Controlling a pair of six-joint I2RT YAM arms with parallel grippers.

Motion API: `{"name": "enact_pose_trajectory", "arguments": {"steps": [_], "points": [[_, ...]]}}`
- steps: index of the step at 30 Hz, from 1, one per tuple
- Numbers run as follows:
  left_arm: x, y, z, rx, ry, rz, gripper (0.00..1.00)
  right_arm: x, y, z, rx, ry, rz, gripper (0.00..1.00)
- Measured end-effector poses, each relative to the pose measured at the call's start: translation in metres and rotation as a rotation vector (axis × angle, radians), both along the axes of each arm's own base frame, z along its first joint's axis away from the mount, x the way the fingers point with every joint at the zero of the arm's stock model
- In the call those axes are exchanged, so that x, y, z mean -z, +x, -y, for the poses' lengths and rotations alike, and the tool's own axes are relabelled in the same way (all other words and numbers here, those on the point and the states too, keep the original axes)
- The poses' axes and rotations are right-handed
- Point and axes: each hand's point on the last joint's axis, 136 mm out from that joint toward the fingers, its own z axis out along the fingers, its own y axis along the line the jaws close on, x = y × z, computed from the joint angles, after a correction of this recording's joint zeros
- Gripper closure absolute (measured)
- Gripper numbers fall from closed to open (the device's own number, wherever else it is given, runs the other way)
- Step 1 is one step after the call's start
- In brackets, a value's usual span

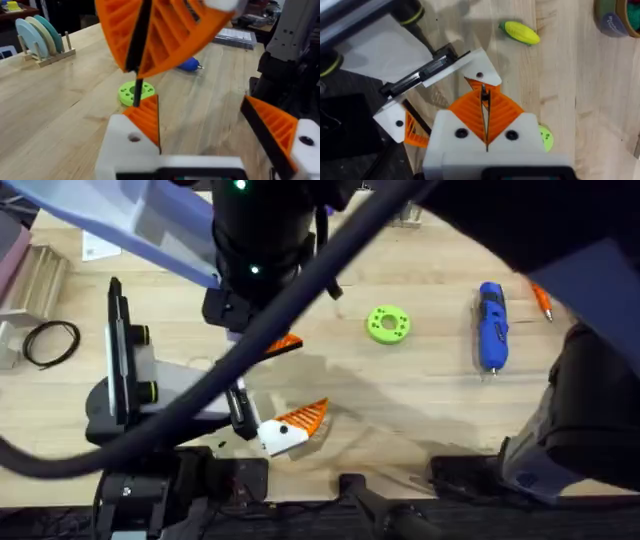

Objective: Pick up the gripper from the table and insert it into the empty holder that is missing its gripper. Then pick up a screw, insert it into the mounting hole, and use the screwdriver to tighten it. Finally, clean up the table by picking up the vegetable and placing it into the bucket.

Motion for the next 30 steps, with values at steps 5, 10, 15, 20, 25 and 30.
{"name": "enact_pose_trajectory", "arguments": {"steps": [5,10,15,20,25,30], "points": [[0.0,0.0,0.0,0.0,0.0,0.0,0.015,0.0,-0.001,-0.001,0.0,0.001,0.0,0.995],[0.0,0.0,0.0,0.0,0.0,0.0,0.015,0.003,-0.004,-0.003,-0.005,-0.009,-0.002,0.995],[0.0,0.0,0.0,0.0,0.0,0.0,0.015,0.012,-0.002,-0.006,-0.005,-0.027,-0.011,0.995],[0.0,0.0,0.0,0.0,0.0,0.0,0.015,0.014,-0.001,-0.006,-0.004,-0.034,-0.009,0.995],[0.0,0.0,0.0,0.0,0.0,0.0,0.015,0.014,-0.001,-0.006,-0.004,-0.035,-0.008,0.995],[0.0,0.0,0.0,0.0,0.0,0.0,0.014,0.014,-0.001,-0.006,0.001,-0.035,-0.009,0.995]]}}
